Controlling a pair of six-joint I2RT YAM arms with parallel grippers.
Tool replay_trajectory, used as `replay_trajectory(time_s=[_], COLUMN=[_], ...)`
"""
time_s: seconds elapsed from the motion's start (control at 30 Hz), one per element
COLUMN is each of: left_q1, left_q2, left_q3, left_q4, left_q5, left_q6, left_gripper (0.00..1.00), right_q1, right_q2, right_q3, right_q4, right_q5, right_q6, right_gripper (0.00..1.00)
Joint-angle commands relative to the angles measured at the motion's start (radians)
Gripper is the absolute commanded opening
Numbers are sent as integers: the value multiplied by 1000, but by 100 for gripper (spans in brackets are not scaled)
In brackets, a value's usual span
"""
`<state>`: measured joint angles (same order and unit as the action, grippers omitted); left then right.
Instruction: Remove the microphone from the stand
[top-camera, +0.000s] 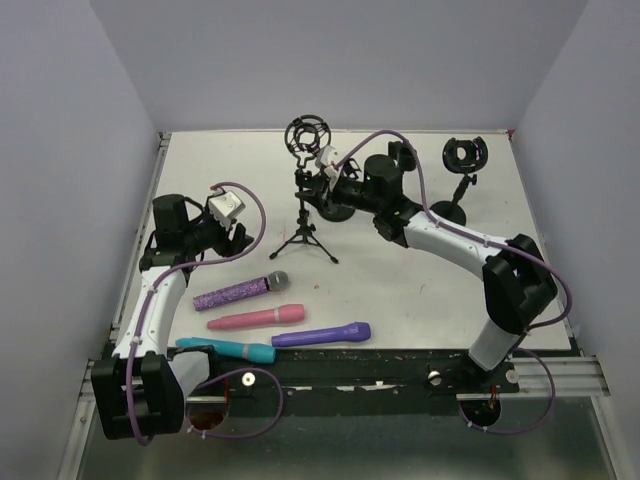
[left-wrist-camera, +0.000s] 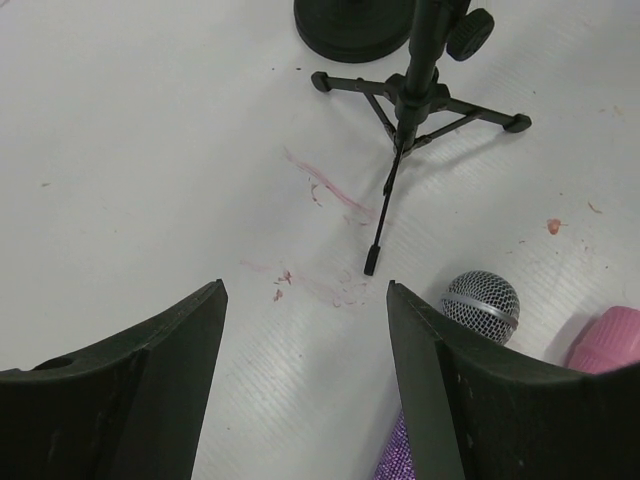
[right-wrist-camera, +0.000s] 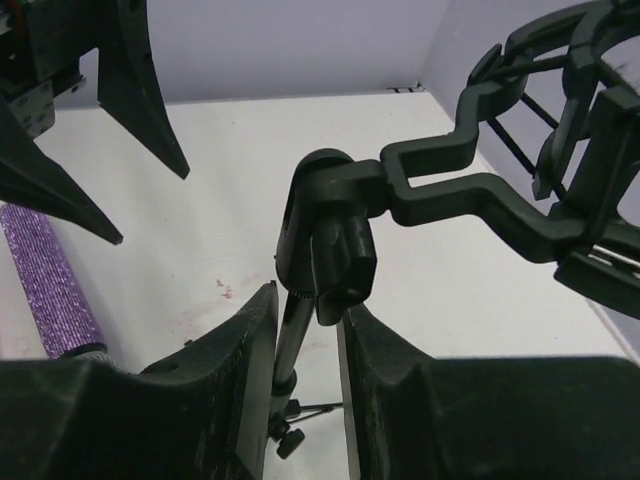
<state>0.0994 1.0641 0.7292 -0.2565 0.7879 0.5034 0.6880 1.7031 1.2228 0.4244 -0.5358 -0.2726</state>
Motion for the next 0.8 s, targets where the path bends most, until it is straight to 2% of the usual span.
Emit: replay_trajectory(time_s=[0.0,0.03,0.07,0.17,0.3,0.37,0.43,0.53,0.63,0.77], left_q1=[-17,-17,-17,-20,-56,-96,-167,-239,-279,-297], left_q2=[-1,-4,-13,-36,-52,-50,-43,-18,25,69], left_q3=[30,24,12,-33,-86,-106,-114,-125,-119,-116], left_q4=[19,39,63,167,366,457,517,589,628,689], left_q5=[43,59,79,120,59,7,-25,-84,-101,-167], left_q6=[-52,-66,-63,-77,-152,-155,-123,-48,-9,-49], left_gripper=[73,72,72,73,73,73,73,72,70,66], right_q1=[5,5,7,27,99,122,128,128,130,130], right_q2=[17,15,12,1,-29,-17,12,68,93,115], right_q3=[-11,-12,-13,10,18,76,153,265,299,328], right_q4=[111,125,137,107,116,38,-80,-215,-251,-295], right_q5=[-21,-9,20,112,455,606,687,767,778,774], right_q6=[42,65,105,136,182,261,369,458,464,464], right_gripper=[26,7,1,1,1,1,1,1,1,1])
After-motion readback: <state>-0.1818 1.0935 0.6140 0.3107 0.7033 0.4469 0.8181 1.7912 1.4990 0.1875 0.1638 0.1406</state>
